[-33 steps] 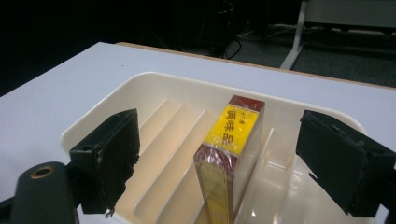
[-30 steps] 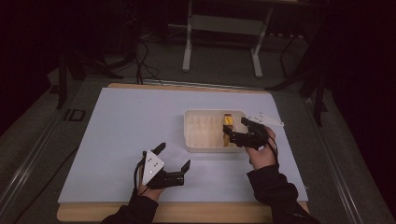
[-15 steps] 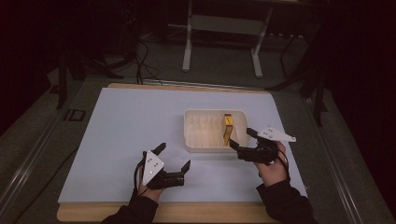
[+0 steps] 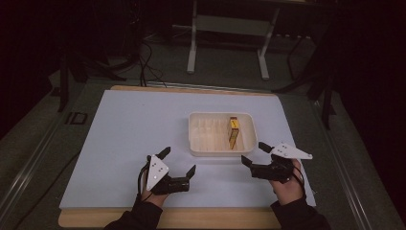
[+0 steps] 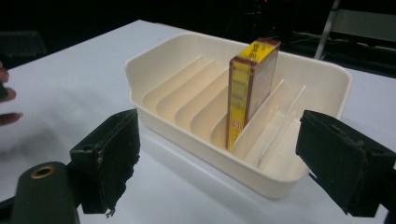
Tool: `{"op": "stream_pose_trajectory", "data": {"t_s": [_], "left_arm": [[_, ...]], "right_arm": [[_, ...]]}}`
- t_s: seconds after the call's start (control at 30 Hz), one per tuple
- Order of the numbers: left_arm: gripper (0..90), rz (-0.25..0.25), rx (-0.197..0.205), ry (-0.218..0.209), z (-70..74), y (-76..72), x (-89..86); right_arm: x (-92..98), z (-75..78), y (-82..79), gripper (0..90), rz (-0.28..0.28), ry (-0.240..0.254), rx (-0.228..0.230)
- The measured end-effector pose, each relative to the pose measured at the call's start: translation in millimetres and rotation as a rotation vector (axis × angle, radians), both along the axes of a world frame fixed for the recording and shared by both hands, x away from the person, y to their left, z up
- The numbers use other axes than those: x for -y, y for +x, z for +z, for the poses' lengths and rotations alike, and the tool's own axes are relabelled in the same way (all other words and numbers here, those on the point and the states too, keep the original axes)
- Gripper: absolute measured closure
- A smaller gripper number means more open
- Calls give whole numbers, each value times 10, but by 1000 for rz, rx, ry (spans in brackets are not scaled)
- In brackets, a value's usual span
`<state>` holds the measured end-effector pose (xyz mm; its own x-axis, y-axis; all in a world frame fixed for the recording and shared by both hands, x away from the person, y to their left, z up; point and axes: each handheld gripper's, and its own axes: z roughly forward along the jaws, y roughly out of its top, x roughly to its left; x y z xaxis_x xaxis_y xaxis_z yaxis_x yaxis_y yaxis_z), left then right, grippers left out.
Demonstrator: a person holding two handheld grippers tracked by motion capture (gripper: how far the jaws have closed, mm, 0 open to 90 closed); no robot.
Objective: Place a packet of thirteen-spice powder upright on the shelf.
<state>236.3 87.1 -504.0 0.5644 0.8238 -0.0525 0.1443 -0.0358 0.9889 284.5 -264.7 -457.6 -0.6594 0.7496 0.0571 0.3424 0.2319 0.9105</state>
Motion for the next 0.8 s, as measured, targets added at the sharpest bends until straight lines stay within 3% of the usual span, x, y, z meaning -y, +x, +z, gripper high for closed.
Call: {"op": "stream_pose_trajectory", "data": {"t_s": [0.6, 0.8], "left_arm": [[6, -11, 2, 5, -5, -5, 10], [7, -12, 4, 7, -5, -5, 14]], "right_arm": [[259, -176, -200, 133, 49, -45, -24], [347, -204, -257, 133, 73, -55, -8]]}}
